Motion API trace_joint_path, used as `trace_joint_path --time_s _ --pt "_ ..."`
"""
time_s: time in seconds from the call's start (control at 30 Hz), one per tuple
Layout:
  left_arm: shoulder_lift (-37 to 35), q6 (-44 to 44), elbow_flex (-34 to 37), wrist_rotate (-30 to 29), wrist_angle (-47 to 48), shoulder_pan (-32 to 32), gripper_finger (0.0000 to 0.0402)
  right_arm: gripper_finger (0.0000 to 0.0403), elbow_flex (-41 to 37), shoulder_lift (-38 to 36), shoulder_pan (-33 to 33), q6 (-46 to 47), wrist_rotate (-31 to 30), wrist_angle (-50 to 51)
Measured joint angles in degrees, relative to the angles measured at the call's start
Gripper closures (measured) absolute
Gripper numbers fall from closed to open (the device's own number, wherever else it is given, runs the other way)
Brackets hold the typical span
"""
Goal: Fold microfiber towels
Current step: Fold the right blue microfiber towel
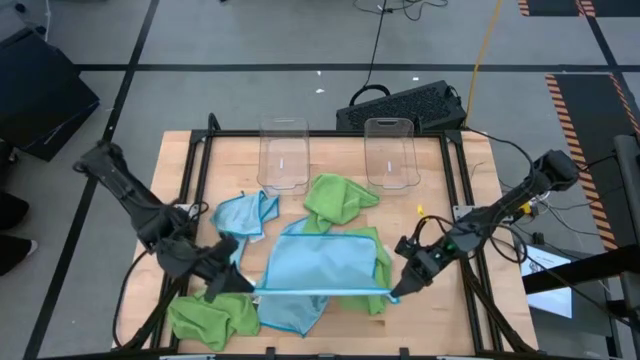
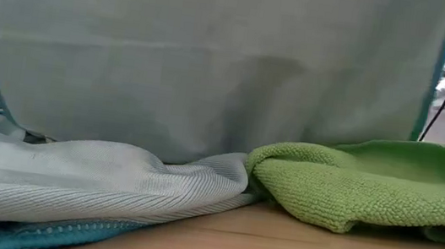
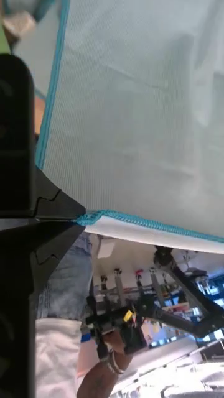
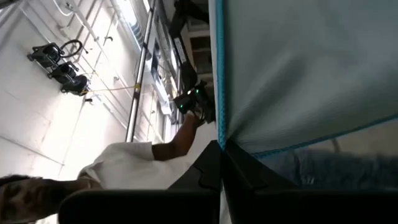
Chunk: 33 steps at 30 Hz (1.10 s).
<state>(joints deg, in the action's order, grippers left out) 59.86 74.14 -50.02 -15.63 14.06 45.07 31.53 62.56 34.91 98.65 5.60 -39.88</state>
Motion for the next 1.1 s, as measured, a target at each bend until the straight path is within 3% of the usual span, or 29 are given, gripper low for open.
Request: trace_joint_path --time_s 0.23,0.47,0.6,0.83,1.1 --pt "3.89 0.12 0.0 -1.41 -8.65 2.42 0.0394 0.0403 0.0 -0.06 1.95 6.64 0.66 2.75" --pt "7.63 3.02 0.0 -2.5 -10.14 3.03 0.0394 0.0403 0.0 -0.04 4.13 14.43 6.34 11.99" --pt "10.03 4.04 0.0 -1.65 -13.09 3.07 0.0394 0.0403 0.0 -0.04 4.47 14.71 7.28 10.53" --pt "14.03 0.18 0.0 -0.46 -26.57 3.11 0.0394 0.0403 0.0 -0.06 6.67 20.15 12.26 7.66" --pt "17.58 -0.9 -0.06 -0.43 -21.66 2.81 0.0394 0.0403 0.02 -0.04 6.96 20.95 13.82 8.1"
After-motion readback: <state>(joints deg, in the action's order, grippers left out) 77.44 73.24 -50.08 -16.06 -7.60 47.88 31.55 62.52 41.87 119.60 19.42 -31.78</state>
